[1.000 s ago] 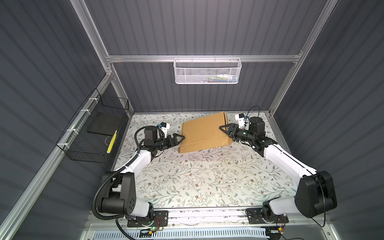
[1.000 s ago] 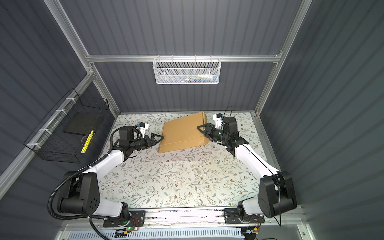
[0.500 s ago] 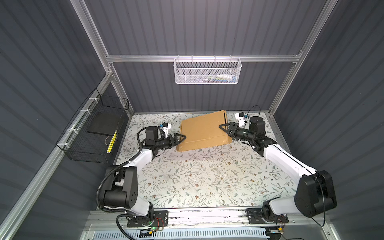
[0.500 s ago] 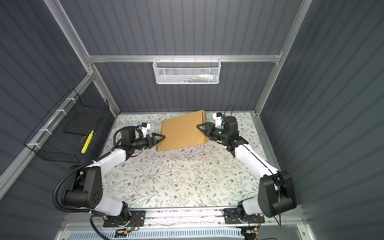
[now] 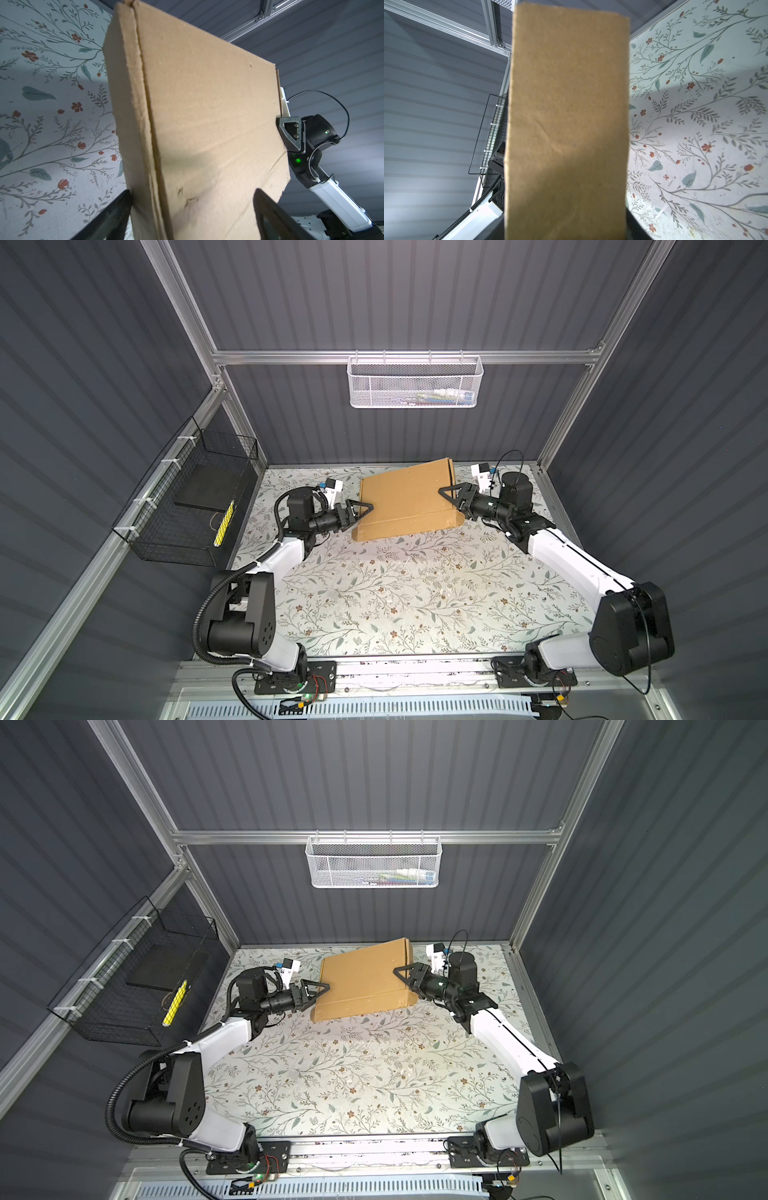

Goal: Fold the paper box

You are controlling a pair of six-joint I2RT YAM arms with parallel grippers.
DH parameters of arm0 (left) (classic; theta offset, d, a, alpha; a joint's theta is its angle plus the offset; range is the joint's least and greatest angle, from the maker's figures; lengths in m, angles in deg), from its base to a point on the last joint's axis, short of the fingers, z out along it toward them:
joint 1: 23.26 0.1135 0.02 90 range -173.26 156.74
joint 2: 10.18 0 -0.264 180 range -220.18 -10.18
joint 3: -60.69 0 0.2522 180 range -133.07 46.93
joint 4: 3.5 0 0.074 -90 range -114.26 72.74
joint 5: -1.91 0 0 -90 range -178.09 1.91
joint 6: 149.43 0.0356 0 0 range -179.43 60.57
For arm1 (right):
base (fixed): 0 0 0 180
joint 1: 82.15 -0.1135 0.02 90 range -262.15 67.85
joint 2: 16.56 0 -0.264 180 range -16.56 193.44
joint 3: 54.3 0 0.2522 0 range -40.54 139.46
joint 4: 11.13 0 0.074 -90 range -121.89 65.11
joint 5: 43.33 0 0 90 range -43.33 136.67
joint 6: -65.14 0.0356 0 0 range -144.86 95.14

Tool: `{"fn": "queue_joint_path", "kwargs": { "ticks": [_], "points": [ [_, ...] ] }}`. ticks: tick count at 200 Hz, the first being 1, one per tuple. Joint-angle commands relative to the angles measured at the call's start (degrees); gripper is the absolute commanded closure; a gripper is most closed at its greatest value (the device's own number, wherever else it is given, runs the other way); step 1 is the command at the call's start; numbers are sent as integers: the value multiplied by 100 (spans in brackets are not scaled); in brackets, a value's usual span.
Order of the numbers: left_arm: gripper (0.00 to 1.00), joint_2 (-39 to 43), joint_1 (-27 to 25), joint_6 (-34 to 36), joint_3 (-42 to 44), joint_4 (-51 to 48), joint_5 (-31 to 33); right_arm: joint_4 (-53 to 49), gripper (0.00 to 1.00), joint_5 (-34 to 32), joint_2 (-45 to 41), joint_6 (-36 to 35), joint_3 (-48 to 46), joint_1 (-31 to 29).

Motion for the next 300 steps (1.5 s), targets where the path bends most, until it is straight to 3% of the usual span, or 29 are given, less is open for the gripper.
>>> {"fn": "queue_joint_path", "kwargs": {
  "ticks": [1, 41, 101, 193, 236, 300],
  "points": [
    [10, -32, 6, -188, 16, 320, -462, 301, 53, 137, -161, -117, 74, 8],
    [10, -109, 6, -247, 19, 350, -538, 828, 54, 320, -87, 154, -26, 7],
    [10, -392, 6, -32, -84, 127, -272, 809, 56, 365, -159, 146, 12, 15],
    [10, -526, -3, -765, -271, 885, -813, 986, 57, 503, 27, 96, -72, 15],
    [16, -579, -3, -1227, -244, 1377, -1017, 1020, 57, 561, 155, -9, -147, 17],
    [23, -540, -3, -1385, -243, 1471, -1174, 1064, 57, 561, 250, -145, -245, 60]
  ]
}}
